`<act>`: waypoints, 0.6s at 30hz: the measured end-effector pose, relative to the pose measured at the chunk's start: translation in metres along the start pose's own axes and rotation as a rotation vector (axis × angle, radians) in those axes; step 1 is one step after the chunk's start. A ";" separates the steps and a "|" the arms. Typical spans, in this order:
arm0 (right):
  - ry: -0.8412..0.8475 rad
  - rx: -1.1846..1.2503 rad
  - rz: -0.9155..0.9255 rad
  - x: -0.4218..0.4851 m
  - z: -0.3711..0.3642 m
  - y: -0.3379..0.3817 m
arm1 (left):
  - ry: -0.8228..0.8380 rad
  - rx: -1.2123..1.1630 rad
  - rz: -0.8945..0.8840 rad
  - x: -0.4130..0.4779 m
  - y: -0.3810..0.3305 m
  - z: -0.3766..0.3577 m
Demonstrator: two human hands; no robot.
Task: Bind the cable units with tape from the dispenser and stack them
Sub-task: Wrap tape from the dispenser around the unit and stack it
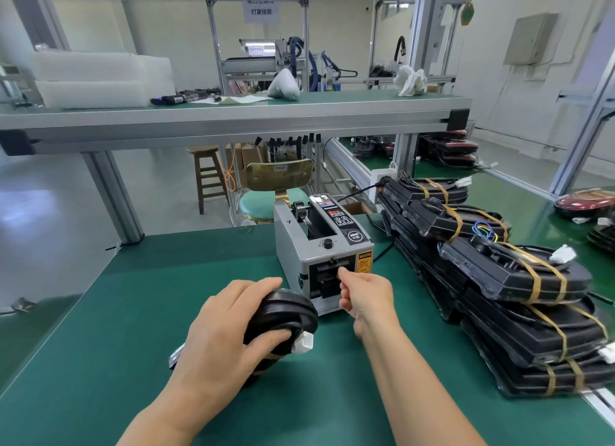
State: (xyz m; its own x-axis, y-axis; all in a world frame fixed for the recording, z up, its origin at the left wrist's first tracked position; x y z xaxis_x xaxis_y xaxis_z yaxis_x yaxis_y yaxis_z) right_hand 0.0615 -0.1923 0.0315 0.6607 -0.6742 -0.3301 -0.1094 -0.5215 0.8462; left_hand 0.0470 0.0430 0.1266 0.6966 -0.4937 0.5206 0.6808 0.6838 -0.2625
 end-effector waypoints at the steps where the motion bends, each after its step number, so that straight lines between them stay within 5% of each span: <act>1: -0.008 0.002 -0.007 0.000 -0.001 0.000 | -0.012 -0.015 -0.004 -0.001 0.000 0.000; 13: -0.118 -0.195 0.149 -0.007 -0.010 0.009 | -0.127 -0.085 -0.097 -0.010 -0.009 -0.006; 18: 0.108 0.158 -0.001 -0.039 -0.013 0.008 | -0.210 -0.144 -0.127 -0.015 -0.006 -0.001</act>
State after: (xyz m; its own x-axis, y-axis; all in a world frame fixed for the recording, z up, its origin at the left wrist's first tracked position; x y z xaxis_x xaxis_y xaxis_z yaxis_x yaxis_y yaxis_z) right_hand 0.0446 -0.1635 0.0569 0.7359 -0.6178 -0.2772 -0.2183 -0.6039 0.7666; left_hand 0.0326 0.0462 0.1195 0.5514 -0.4383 0.7099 0.7956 0.5324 -0.2893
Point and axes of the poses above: each hand's wrist, its own x-axis towards the middle knuckle, its own z-axis out of the back of the hand, y = z × x, the point moved 7 cm from there along x, towards the middle knuckle, and after that the axes turned 15 degrees about x, right-handed, at the moved point
